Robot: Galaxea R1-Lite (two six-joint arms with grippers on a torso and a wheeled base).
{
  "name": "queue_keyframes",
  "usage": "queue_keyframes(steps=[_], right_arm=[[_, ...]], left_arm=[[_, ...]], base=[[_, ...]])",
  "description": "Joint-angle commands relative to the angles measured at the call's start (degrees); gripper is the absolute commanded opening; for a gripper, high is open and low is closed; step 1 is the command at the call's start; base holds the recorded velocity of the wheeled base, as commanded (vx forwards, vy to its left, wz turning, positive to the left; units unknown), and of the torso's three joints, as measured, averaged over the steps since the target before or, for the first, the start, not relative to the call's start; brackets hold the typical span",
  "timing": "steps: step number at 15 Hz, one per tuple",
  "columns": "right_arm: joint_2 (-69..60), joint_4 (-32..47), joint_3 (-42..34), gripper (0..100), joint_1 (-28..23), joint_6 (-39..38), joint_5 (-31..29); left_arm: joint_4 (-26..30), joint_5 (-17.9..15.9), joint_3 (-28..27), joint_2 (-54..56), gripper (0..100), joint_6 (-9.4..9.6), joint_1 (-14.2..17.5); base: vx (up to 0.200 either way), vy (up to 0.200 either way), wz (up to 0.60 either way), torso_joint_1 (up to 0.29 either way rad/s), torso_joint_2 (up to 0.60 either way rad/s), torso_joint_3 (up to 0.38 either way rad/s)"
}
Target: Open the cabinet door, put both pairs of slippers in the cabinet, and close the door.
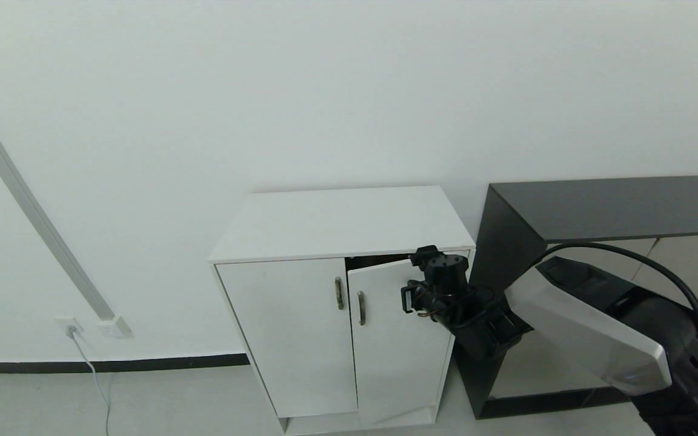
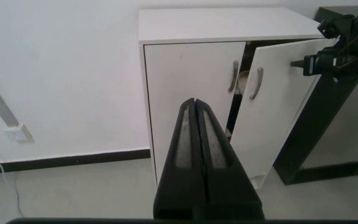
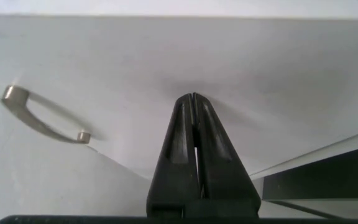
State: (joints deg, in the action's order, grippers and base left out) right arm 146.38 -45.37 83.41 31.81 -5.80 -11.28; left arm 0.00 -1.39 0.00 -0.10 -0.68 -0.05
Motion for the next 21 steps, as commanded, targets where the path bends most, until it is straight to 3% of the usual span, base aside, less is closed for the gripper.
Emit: queue_keyframes(steps=[1, 12, 21], right_arm=[[0.04, 0.11, 0.44, 0, 0.01, 0.0, 0.03], [2.77, 6.35, 9.49, 0, -0.08, 0.09, -2.17], [4.0, 7.14, 11.43, 0, -0.16, 0.09, -2.17]], left_arm=[[0.0, -0.02, 0.0, -0.08, 0, -0.02, -0.04], [0.0, -0.02, 0.0, -0.08, 0, -0.02, -0.04], [0.0, -0.02, 0.0, -0.08, 0, 0.07, 0.05]], base=[[0.0, 0.0, 0.0, 0.0, 0.0, 0.0], [0.0, 0.0, 0.0, 0.0, 0.0, 0.0], [0.0, 0.0, 0.0, 0.0, 0.0, 0.0]])
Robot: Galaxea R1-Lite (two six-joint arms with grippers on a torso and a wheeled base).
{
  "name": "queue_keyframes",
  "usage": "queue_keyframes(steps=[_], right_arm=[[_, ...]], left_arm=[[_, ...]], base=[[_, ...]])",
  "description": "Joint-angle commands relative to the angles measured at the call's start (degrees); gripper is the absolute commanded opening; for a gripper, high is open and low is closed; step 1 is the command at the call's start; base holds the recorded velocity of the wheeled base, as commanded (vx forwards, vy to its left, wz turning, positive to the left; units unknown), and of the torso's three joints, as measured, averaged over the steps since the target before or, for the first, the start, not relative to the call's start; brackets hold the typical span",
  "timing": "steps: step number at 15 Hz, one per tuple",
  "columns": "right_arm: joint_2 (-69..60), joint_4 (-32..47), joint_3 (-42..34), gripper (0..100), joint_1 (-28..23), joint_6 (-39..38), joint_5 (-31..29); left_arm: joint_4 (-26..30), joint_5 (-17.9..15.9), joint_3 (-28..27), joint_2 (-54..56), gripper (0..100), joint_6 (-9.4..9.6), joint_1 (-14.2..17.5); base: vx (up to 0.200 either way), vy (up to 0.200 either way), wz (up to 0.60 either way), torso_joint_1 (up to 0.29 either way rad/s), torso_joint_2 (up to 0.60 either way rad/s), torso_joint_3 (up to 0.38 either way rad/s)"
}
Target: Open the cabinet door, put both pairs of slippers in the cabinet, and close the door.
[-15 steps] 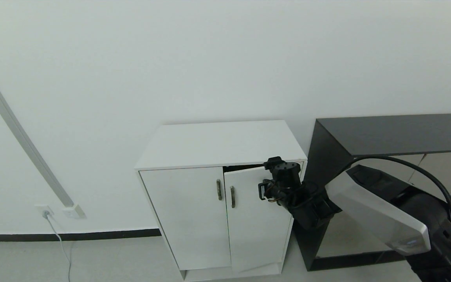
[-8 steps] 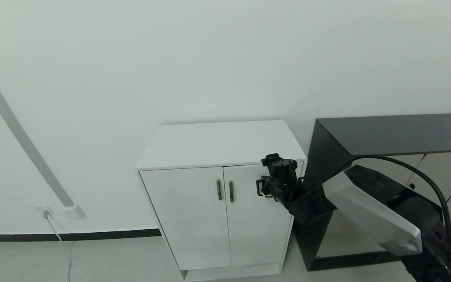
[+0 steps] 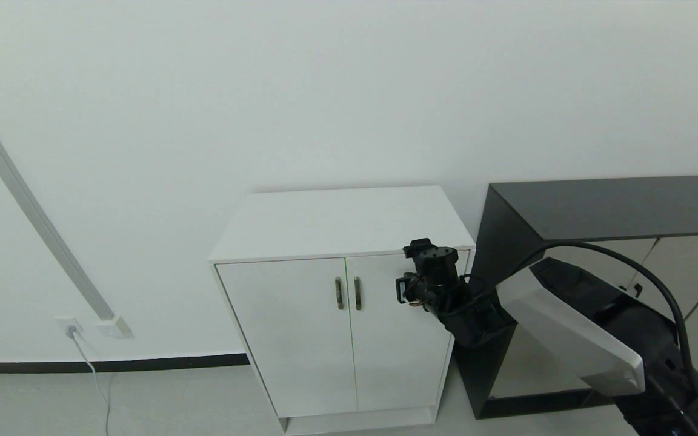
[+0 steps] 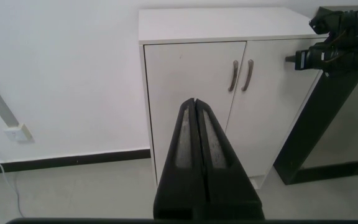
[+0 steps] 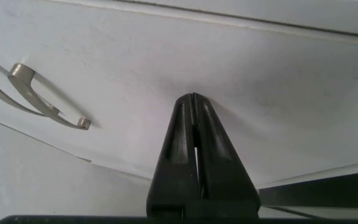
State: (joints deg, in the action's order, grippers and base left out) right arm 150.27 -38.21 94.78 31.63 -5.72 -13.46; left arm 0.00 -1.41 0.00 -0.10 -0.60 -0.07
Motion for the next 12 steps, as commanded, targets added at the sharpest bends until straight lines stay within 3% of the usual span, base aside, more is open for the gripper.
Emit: queue_keyframes(steps=[1, 12], right_arm=[[0.11, -0.03, 0.05, 0, 0.01, 0.0, 0.01], [-0.33, 0.5, 1.19, 0, -0.61, -0.08, -0.52]], left_arm=[[0.0, 0.01, 0.0, -0.08, 0, -0.02, -0.01], [0.0, 0.01, 0.0, 0.01, 0, -0.02, -0.01]], base=[[0.0, 0.0, 0.0, 0.0, 0.0, 0.0], [0.0, 0.0, 0.0, 0.0, 0.0, 0.0]])
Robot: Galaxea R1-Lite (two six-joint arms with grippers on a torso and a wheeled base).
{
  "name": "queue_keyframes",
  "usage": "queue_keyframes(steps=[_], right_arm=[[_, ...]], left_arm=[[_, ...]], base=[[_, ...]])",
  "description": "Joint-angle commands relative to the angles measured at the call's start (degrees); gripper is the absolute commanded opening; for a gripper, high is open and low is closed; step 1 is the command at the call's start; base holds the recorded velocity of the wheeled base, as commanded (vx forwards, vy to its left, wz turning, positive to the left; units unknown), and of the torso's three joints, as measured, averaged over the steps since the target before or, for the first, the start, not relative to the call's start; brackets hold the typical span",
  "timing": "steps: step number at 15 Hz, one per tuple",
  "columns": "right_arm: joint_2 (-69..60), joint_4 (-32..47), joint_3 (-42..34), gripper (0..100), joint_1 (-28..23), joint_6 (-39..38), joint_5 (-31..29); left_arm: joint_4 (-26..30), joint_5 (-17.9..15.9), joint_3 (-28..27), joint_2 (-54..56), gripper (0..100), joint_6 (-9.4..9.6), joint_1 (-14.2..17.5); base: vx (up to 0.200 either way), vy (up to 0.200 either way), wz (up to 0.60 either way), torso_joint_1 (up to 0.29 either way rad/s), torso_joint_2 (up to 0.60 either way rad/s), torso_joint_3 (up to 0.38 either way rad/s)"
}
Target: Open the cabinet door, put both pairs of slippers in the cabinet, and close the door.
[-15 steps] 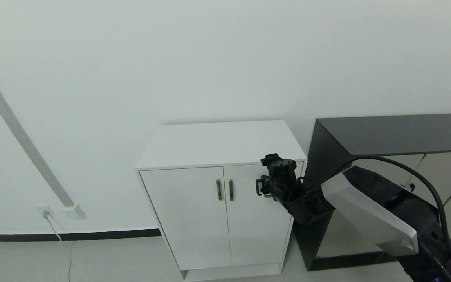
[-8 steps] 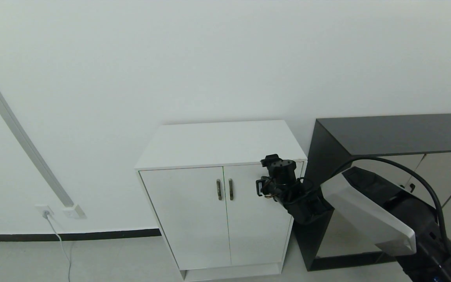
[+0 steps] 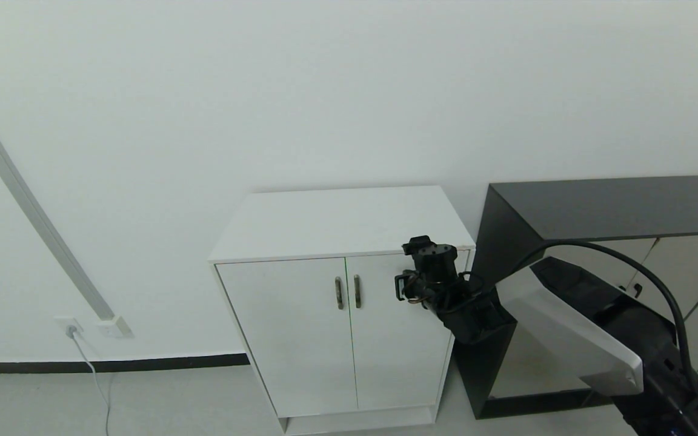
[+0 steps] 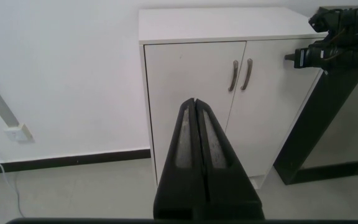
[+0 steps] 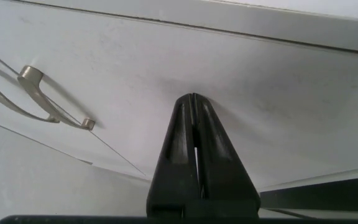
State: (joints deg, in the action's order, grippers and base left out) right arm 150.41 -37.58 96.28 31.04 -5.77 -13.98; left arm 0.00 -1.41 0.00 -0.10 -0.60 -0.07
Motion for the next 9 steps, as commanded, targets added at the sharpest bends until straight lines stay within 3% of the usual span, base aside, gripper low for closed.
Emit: queue_keyframes(steps=[1, 4, 9], right_arm=[[-0.64, -0.12, -0.74, 0, -0.01, -0.03, -0.61], [-2.75, -1.88, -4.52, 0, 0.08, -0.03, -2.01], [-11.98, -10.84, -21.05, 0, -0.89, -0.03, -2.19]], left_arm=[[0.09, 0.01, 0.0, 0.01, 0, -0.02, 0.07], [0.0, 0.01, 0.0, 0.01, 0, -0.02, -0.01], [0.0, 0.01, 0.0, -0.08, 0, -0.11, 0.07]], base=[[0.0, 0.0, 0.0, 0.0, 0.0, 0.0], [0.0, 0.0, 0.0, 0.0, 0.0, 0.0], [0.0, 0.0, 0.0, 0.0, 0.0, 0.0]])
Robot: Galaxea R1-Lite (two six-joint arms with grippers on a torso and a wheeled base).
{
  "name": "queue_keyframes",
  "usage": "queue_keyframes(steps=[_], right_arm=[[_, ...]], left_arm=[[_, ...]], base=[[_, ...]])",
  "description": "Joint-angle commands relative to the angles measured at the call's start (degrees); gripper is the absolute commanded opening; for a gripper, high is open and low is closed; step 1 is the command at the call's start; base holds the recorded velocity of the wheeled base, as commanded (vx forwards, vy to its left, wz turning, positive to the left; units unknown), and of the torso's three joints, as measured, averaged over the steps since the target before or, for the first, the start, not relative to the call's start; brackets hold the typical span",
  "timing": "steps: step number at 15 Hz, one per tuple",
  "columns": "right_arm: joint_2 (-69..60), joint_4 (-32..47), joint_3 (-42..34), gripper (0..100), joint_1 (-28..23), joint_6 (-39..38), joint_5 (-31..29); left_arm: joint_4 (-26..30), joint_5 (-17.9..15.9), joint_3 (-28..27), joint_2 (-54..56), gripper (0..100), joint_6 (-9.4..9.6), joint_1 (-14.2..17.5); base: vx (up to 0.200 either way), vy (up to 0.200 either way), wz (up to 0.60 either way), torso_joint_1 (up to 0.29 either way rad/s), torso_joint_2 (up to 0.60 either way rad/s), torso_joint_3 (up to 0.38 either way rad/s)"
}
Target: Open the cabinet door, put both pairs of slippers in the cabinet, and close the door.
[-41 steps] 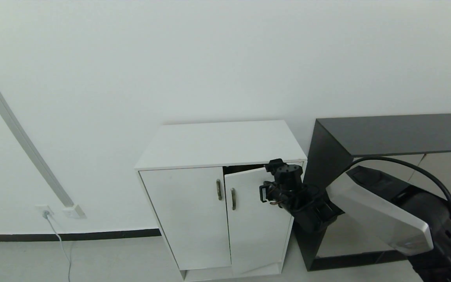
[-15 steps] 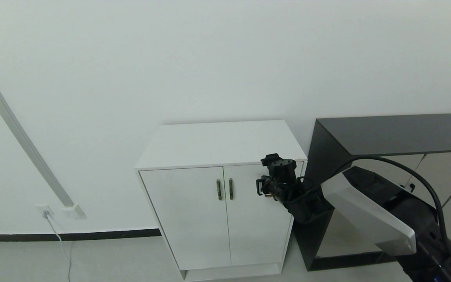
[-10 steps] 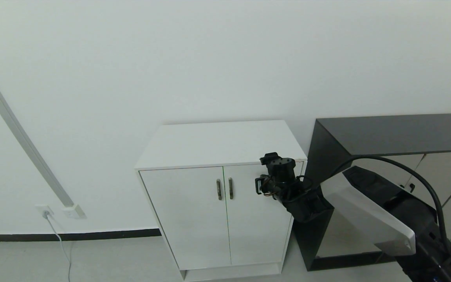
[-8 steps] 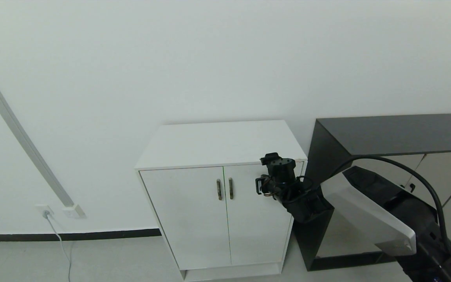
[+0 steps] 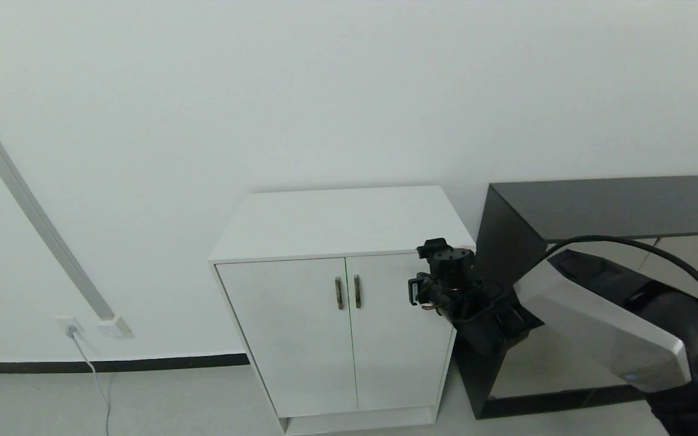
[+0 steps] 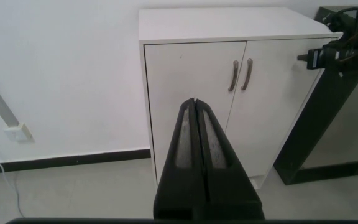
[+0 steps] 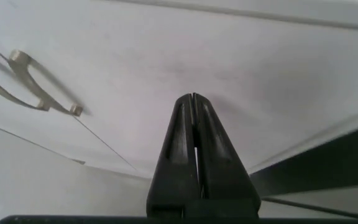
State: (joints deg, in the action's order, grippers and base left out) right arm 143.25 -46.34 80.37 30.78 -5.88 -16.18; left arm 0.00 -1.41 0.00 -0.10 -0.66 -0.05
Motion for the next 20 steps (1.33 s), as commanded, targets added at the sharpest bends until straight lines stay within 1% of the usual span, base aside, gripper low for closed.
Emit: queue_keyframes(steps=[1, 3, 4, 5, 7, 12, 13, 15, 18, 20], right_arm=[[-7.28, -3.59, -8.92, 0, -1.07, 0.08, 0.01], [-11.86, -5.52, -16.21, 0, -2.92, 0.08, -0.17], [-14.05, -6.84, -19.9, 0, -4.33, 0.08, -1.23], [-15.19, -7.45, -21.75, 0, -5.12, 0.16, -1.84], [-20.64, -9.83, -29.84, 0, -8.98, 0.25, -2.37], [-31.63, -14.84, -46.45, 0, -16.54, 1.13, -2.28], [-32.42, -14.92, -47.41, 0, -17.07, 1.31, -2.28], [-37.96, -15.1, -53.74, 0, -20.85, 1.39, -1.93], [-44.9, -15.1, -60.95, 0, -24.1, 1.39, -1.75], [-49.74, -15.1, -65.61, 0, -25.68, 1.48, 0.44]], left_arm=[[0.0, 0.01, 0.0, 0.01, 0, -0.04, 0.05], [0.0, 0.01, 0.0, 0.01, 0, -0.04, 0.05], [0.0, 0.01, 0.0, 0.01, 0, -0.04, 0.05], [0.0, 0.01, 0.0, 0.01, 0, -0.04, -0.04], [0.0, 0.01, 0.0, 0.01, 0, -0.04, -0.04], [0.0, 0.01, 0.0, 0.01, 0, -0.04, 0.05], [0.0, 0.01, 0.0, -0.08, 0, -0.04, 0.05], [0.0, 0.01, 0.0, 0.01, 0, -0.04, -0.04], [0.0, 0.01, 0.0, 0.01, 0, -0.04, -0.04], [0.0, 0.01, 0.0, -0.08, 0, -0.04, -0.04]], base=[[0.0, 0.0, 0.0, 0.0, 0.0, 0.0], [0.0, 0.0, 0.0, 0.0, 0.0, 0.0], [0.0, 0.0, 0.0, 0.0, 0.0, 0.0], [0.0, 0.0, 0.0, 0.0, 0.0, 0.0], [0.0, 0.0, 0.0, 0.0, 0.0, 0.0], [0.0, 0.0, 0.0, 0.0, 0.0, 0.0], [0.0, 0.0, 0.0, 0.0, 0.0, 0.0], [0.0, 0.0, 0.0, 0.0, 0.0, 0.0], [0.0, 0.0, 0.0, 0.0, 0.0, 0.0], [0.0, 0.0, 0.0, 0.0, 0.0, 0.0]])
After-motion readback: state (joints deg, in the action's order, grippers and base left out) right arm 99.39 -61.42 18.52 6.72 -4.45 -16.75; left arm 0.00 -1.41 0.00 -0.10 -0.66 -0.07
